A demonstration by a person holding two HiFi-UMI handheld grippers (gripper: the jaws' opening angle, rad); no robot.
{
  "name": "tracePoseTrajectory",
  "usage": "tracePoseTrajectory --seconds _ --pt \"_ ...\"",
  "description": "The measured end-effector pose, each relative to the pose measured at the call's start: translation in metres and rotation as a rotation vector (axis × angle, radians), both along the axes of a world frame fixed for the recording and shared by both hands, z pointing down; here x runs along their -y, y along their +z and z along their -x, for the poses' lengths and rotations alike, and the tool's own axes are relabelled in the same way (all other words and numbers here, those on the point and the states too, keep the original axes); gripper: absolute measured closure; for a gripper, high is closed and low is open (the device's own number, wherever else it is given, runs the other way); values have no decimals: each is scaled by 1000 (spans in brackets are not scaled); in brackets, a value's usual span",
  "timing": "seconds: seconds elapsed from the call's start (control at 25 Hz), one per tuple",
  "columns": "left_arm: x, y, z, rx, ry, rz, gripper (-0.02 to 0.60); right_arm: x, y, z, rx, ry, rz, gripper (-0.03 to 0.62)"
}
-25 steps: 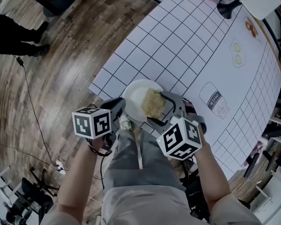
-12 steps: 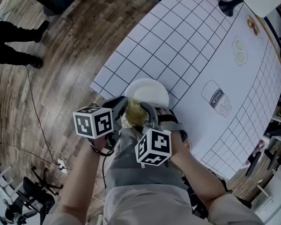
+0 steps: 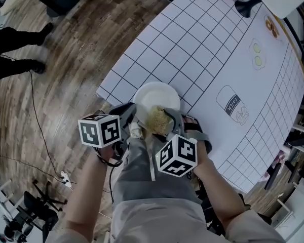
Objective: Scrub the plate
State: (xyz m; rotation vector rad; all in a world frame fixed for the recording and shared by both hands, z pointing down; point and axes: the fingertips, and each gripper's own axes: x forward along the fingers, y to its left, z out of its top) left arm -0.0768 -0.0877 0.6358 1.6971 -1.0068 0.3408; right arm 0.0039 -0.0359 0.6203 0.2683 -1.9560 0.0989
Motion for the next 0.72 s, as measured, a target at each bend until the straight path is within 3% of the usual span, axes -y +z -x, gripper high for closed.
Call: tracePoseTrajectory --seconds 0.2,0.36,0.72 --pt "0 0 0 8 1 4 538 4 0 -33 -36 72 4 215" --pt "2 -1 -1 79 46 -24 535 8 4 -54 -40 114 0 215" --pt "4 -23 -2 142 50 -47 535 15 -21 -54 50 172 -10 214"
